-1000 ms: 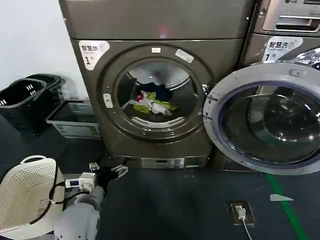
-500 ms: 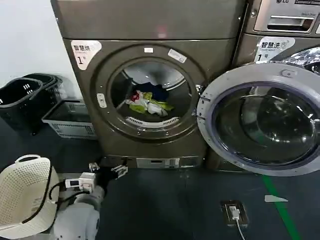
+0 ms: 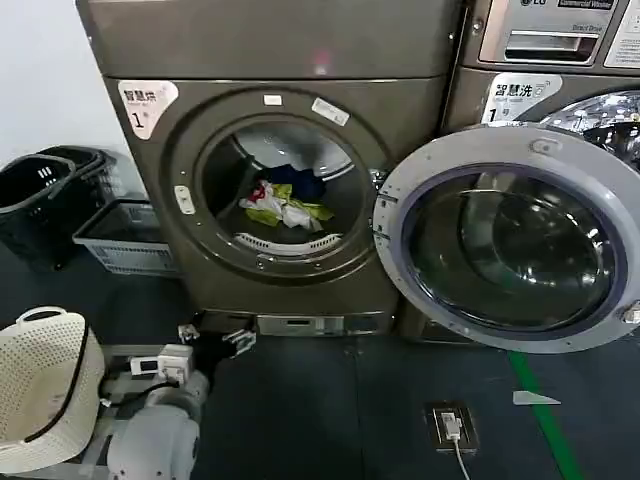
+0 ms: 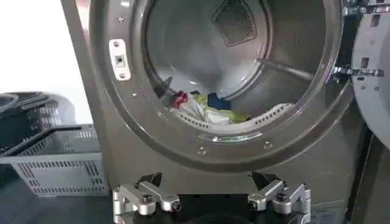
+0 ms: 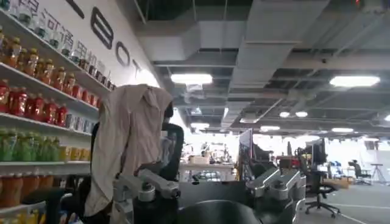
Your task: Grasp the clothes from the dryer.
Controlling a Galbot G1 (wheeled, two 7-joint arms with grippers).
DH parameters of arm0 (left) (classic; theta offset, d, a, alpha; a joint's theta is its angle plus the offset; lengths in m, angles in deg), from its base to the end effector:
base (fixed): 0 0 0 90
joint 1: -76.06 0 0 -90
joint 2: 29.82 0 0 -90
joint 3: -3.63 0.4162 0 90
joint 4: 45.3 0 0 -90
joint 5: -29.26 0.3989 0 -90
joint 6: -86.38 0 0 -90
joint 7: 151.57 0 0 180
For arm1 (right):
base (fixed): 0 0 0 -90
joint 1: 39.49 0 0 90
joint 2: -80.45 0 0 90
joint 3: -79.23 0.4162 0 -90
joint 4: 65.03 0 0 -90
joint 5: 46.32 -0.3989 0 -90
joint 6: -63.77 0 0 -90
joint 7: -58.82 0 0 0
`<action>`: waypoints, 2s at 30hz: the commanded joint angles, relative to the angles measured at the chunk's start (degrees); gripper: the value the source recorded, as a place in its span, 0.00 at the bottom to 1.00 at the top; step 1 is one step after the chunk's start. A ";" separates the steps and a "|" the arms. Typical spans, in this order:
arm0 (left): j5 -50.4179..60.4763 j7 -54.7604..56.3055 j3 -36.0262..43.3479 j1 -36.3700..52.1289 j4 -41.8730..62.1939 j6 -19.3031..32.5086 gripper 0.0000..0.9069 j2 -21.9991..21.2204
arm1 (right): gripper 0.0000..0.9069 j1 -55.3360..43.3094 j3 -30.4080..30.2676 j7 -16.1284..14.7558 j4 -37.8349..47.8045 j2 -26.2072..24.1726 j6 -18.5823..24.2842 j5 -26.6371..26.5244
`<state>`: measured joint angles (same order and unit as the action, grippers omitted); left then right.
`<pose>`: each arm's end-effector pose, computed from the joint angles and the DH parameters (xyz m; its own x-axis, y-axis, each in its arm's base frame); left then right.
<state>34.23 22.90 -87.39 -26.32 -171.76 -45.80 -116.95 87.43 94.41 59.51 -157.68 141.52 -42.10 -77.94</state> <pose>0.2750 0.0147 -0.2433 -0.9488 0.0152 0.3155 0.0497 0.9936 0.1015 -0.1808 -0.5290 -0.0669 -0.0797 0.9454 -0.3159 0.9965 0.0673 -0.0500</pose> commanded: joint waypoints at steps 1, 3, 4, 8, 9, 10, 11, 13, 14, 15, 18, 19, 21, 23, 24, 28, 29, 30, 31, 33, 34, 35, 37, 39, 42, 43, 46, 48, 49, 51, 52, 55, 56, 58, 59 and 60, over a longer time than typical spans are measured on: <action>0.16 -0.06 0.06 -0.10 0.05 -2.81 1.00 -0.01 | 1.00 -0.05 0.08 0.20 0.01 0.07 -0.11 0.00; 0.63 -0.09 0.05 -0.07 0.25 -2.81 1.00 -0.03 | 1.00 -0.07 0.13 0.23 0.07 0.06 -0.14 -0.01; 0.91 -0.14 0.03 -0.06 0.41 -2.81 1.00 -0.03 | 1.00 -0.01 0.23 0.12 0.23 0.06 -0.15 -0.01; 0.87 -0.37 0.06 -0.03 0.33 -2.81 1.00 -0.05 | 1.00 0.04 0.29 0.29 0.32 0.19 -0.02 -0.41; 0.90 -0.43 0.11 -0.01 0.32 -2.81 1.00 -0.08 | 1.00 0.05 0.30 0.58 0.29 0.23 -0.04 -0.49; 0.92 -0.45 0.19 0.05 0.30 -2.81 1.00 -0.14 | 1.00 0.18 0.16 1.31 0.29 0.35 0.65 -0.91; 0.93 -0.48 0.25 0.05 0.30 -2.81 1.00 -0.15 | 1.00 0.19 0.19 1.41 0.32 0.35 0.54 -1.24; 1.05 -0.69 0.44 -0.04 0.23 -2.81 1.00 -0.13 | 1.00 0.22 0.28 2.00 0.53 0.37 0.63 -1.23; 1.09 -0.70 0.46 -0.03 0.24 -2.81 1.00 -0.14 | 1.00 0.22 0.31 2.16 0.60 0.36 0.74 -1.23; 1.08 -0.69 0.48 -0.04 0.23 -2.81 1.00 -0.13 | 1.00 0.26 0.32 2.67 0.68 0.33 0.99 -1.24; 1.12 -0.68 0.51 -0.09 0.07 -2.81 1.00 -0.13 | 1.00 0.28 0.68 3.54 0.82 0.17 2.21 -1.87; 1.21 -0.65 0.53 -0.12 -0.05 -2.81 1.00 -0.15 | 1.00 0.25 1.02 3.63 0.83 0.12 2.58 -2.52; 1.41 -0.64 0.53 -0.09 -0.13 -2.81 1.00 -0.18 | 1.00 0.25 1.20 3.81 0.82 0.12 2.63 -3.03; 1.47 -0.62 0.53 -0.10 -0.20 -2.81 1.00 -0.24 | 1.00 0.27 1.14 4.04 0.83 0.34 3.79 -4.25; 1.47 -0.63 0.55 -0.11 -0.23 -2.81 1.00 -0.24 | 1.00 0.28 1.13 4.11 0.78 0.43 3.90 -4.58; 1.45 -0.60 0.57 -0.31 -0.44 -2.81 1.00 -0.24 | 1.00 0.47 1.15 3.96 0.68 0.88 4.02 -5.13; 1.47 -0.59 0.59 -0.29 -0.43 -2.81 1.00 -0.25 | 1.00 0.44 1.14 3.98 0.68 0.88 4.03 -5.14; 1.45 -0.60 0.59 -0.30 -0.45 -2.81 1.00 -0.25 | 1.00 0.40 1.11 3.98 0.66 0.89 4.04 -5.13; 1.44 -0.59 0.59 -0.31 -0.48 -2.81 1.00 -0.27 | 1.00 0.41 1.07 4.01 0.53 0.92 4.05 -5.14; 1.46 -0.58 0.60 -0.33 -0.52 -2.81 1.00 -0.30 | 1.00 0.36 0.98 3.98 0.42 0.95 4.04 -5.15; 1.49 -0.58 0.60 -0.35 -0.54 -2.81 1.00 -0.29 | 1.00 0.30 0.94 3.99 0.38 0.97 4.04 -5.16; 1.90 -0.58 0.62 -0.39 -0.54 -2.81 1.00 -0.27 | 1.00 0.25 0.94 3.98 0.38 0.97 4.04 -5.19; 2.94 -0.62 0.75 -0.43 -0.48 -2.81 1.00 -0.28 | 1.00 0.21 0.87 4.00 0.38 1.05 4.03 -5.24; 2.72 -0.61 0.71 -0.38 -0.50 -2.81 1.00 -0.35 | 1.00 0.21 0.74 3.96 0.36 1.14 4.06 -5.22; 2.70 -0.64 0.74 -0.40 -0.58 -2.81 1.00 -0.37 | 1.00 0.18 0.76 3.98 0.35 1.13 4.04 -5.25; 2.61 -0.67 0.75 -0.40 -0.67 -2.81 1.00 -0.38 | 1.00 0.19 0.75 3.99 0.33 1.13 4.02 -5.27; 2.57 -0.66 0.73 -0.47 -0.72 -2.81 1.00 -0.38 | 1.00 0.20 0.73 4.00 0.26 1.23 4.03 -5.31; 2.53 -0.68 0.73 -0.57 -0.74 -2.81 1.00 -0.35 | 1.00 0.21 0.72 4.08 0.29 1.32 4.04 -5.35; 2.45 -0.69 0.73 -0.62 -0.73 -2.81 1.00 -0.34 | 1.00 0.21 0.72 4.10 0.32 1.34 4.04 -5.36; 2.44 -0.69 0.73 -0.63 -0.68 -2.81 1.00 -0.34 | 1.00 0.21 0.72 4.14 0.33 1.37 4.06 -5.37; 2.43 -0.71 0.74 -0.65 -0.68 -2.81 1.00 -0.33 | 1.00 0.21 0.71 4.16 0.32 1.37 4.06 -5.41; 2.40 -0.80 0.81 -0.70 -0.75 -2.81 1.00 -0.33 | 1.00 0.17 0.72 4.25 0.27 1.37 4.00 -5.44; 2.38 -0.81 0.82 -0.71 -0.77 -2.81 1.00 -0.34 | 1.00 0.19 0.74 4.25 0.29 1.37 4.01 -5.45; 2.36 -0.80 0.84 -0.70 -0.80 -2.81 1.00 -0.34 | 1.00 0.20 0.80 4.34 0.35 1.32 4.02 -5.47; 2.36 -0.81 0.84 -0.72 -0.79 -2.81 1.00 -0.35 | 1.00 0.20 0.81 4.36 0.36 1.33 4.02 -5.48; 2.36 -0.79 0.85 -0.73 -0.80 -2.81 1.00 -0.34 | 1.00 0.21 0.85 4.38 0.37 1.34 4.00 -5.49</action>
<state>36.41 22.13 -86.59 -27.01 -172.52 -45.80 -117.28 87.64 95.20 63.80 -157.31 142.85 -38.20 -83.31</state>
